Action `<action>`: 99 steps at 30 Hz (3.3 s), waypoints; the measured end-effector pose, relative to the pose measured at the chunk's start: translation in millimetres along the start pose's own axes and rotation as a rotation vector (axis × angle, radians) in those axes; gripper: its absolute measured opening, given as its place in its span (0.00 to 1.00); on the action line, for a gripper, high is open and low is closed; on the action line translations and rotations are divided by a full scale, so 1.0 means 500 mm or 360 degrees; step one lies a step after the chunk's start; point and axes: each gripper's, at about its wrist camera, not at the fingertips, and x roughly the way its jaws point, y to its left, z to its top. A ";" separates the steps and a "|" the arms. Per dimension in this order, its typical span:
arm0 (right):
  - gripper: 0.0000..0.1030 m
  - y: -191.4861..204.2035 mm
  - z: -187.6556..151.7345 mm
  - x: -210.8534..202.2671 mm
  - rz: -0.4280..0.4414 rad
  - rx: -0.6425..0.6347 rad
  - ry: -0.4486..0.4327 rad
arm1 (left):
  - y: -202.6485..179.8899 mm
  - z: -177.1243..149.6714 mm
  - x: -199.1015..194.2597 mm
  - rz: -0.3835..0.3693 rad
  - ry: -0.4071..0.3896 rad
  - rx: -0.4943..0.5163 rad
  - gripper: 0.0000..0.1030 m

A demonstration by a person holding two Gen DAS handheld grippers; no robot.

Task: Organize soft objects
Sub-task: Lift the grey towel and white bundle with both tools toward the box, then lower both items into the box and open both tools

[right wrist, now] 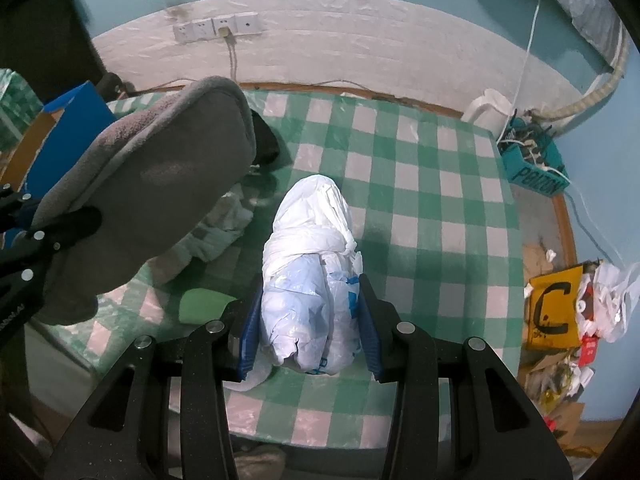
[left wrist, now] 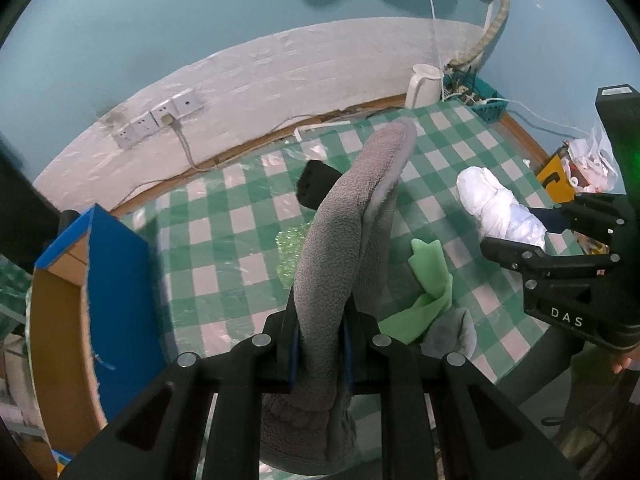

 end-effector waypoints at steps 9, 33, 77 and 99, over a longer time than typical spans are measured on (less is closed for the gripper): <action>0.41 0.032 0.015 -0.025 0.0003 -0.0047 -0.0040 | 0.042 -0.020 -0.043 0.0076 -0.0064 -0.0044 0.16; 0.41 0.209 0.090 -0.061 0.0093 -0.0260 -0.0097 | 0.198 -0.065 -0.137 0.0219 -0.0198 -0.0267 0.16; 0.41 0.681 0.202 -0.003 0.0443 -0.0680 -0.0017 | 0.508 -0.245 -0.170 0.0507 -0.0113 -0.0692 0.16; 0.63 0.670 0.194 0.005 0.0393 -0.0651 -0.0020 | 0.519 -0.249 -0.167 0.0609 -0.0101 -0.0705 0.66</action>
